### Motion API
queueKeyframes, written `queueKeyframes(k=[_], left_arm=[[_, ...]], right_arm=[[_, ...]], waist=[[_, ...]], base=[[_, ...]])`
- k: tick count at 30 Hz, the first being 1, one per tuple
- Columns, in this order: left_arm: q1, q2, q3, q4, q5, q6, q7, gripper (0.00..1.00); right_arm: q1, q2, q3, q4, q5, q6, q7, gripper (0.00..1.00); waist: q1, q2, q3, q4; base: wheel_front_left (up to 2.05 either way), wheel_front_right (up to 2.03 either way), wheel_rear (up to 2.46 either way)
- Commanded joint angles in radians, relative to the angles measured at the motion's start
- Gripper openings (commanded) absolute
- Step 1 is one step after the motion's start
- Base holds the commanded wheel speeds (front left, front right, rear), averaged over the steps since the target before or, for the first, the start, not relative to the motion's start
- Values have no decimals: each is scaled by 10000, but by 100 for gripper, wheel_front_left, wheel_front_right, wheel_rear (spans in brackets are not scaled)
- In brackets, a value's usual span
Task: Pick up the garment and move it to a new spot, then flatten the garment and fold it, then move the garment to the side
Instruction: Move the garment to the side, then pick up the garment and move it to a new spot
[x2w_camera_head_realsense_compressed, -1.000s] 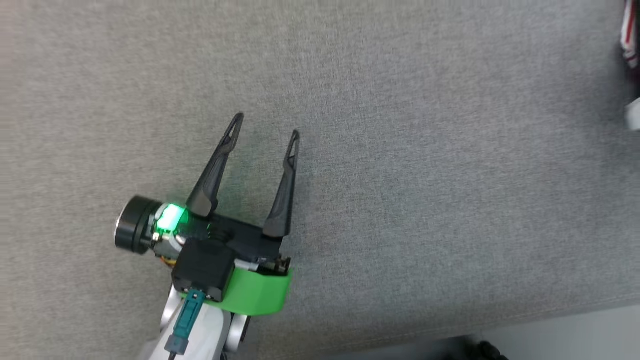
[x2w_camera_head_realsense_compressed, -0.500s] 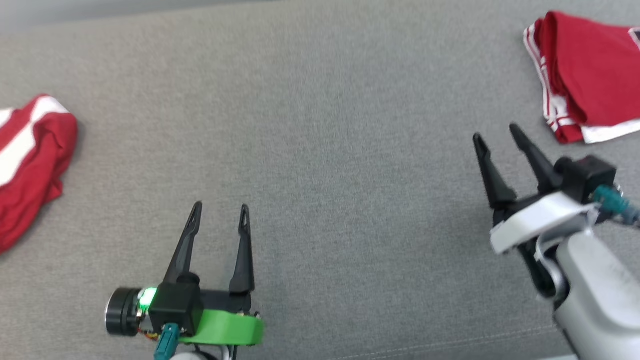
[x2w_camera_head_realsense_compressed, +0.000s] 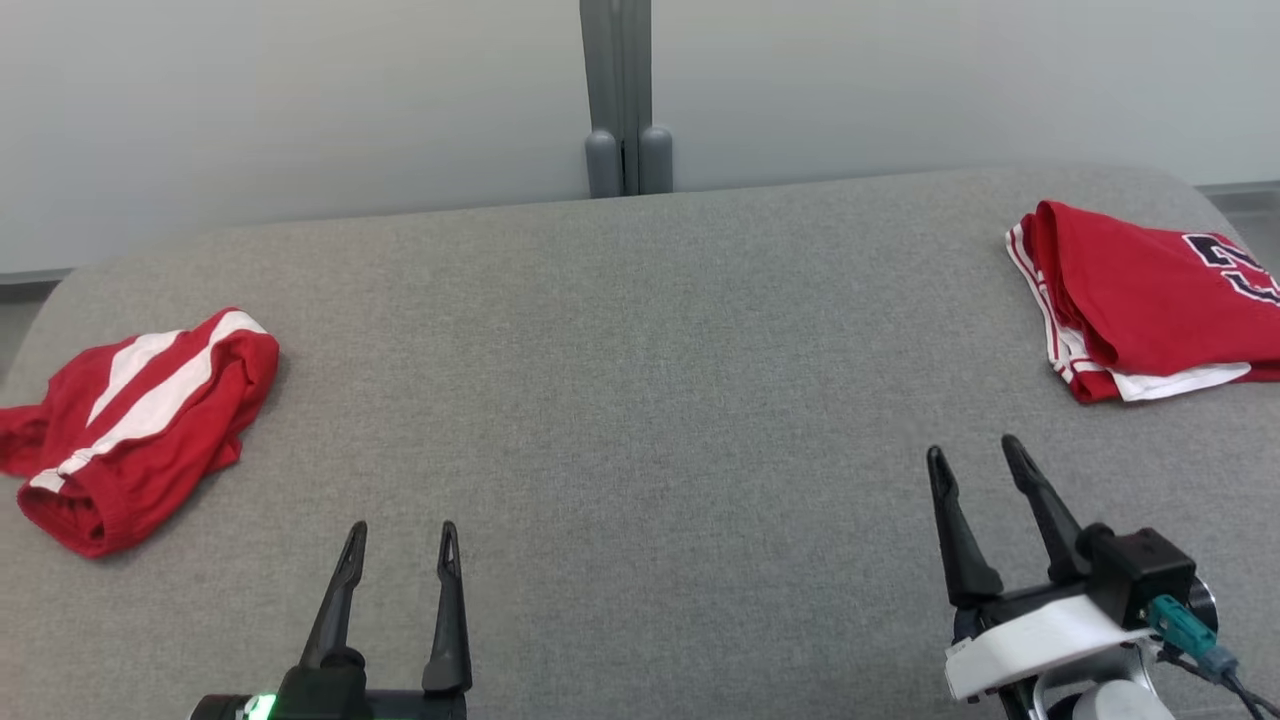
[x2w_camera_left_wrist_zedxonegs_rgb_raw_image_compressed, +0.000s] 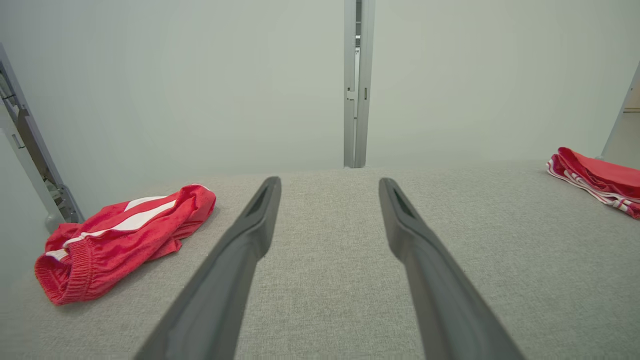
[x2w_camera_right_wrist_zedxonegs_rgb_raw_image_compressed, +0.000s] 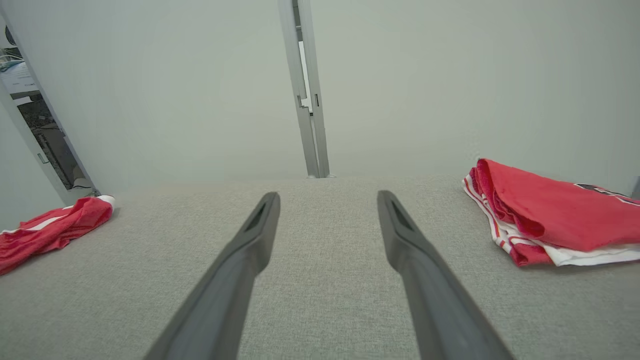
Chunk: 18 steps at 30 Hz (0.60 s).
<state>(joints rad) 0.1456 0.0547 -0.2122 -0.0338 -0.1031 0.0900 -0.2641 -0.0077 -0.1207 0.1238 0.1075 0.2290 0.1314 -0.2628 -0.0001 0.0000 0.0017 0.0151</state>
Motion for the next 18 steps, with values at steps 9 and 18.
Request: queueKeyframes(k=[9, 18], left_arm=[[563, -27, 337, 34, 261, -285, 0, 100], [652, -41, 387, 158, 130, -295, 0, 100]], right_arm=[[916, 294, -53, -225, -293, -13, -24, 100], [1085, 389, 42, -272, -330, -13, -24, 100]], waist=[[1, 0, -739, 452], [1, 0, -831, 510]], base=[[0, 0, 0], [0, 0, 0]])
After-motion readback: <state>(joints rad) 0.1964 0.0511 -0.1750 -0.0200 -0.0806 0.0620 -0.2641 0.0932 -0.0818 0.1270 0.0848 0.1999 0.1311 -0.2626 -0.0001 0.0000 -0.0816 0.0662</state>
